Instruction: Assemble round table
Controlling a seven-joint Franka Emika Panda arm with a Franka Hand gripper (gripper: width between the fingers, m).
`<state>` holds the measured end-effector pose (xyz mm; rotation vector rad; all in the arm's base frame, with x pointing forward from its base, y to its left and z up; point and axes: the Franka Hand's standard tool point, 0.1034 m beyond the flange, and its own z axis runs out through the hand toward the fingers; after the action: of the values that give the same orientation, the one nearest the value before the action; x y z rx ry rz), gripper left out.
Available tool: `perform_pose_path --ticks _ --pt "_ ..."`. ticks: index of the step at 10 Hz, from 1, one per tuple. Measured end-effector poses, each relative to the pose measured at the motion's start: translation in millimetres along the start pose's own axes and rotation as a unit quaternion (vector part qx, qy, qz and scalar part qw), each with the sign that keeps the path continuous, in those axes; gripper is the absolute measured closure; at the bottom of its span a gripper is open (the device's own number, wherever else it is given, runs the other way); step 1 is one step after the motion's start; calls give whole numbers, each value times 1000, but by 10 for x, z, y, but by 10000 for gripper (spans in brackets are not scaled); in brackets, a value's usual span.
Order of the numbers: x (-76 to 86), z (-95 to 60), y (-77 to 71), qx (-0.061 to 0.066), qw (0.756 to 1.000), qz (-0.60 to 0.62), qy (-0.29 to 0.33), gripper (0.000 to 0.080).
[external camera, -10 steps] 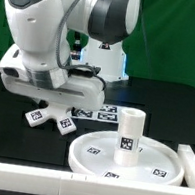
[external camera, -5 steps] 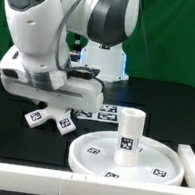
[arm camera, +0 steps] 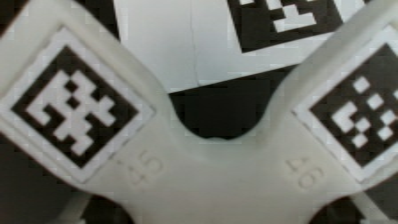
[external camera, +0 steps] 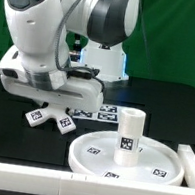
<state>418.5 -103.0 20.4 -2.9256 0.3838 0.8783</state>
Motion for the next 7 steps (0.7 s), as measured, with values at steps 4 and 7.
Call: perform_pose_path --ticks 4,7 --pt "-169 -685 -307 8 1000 -20 3 354" --pt "-155 -705 -292 2 1000 -19 0 354"
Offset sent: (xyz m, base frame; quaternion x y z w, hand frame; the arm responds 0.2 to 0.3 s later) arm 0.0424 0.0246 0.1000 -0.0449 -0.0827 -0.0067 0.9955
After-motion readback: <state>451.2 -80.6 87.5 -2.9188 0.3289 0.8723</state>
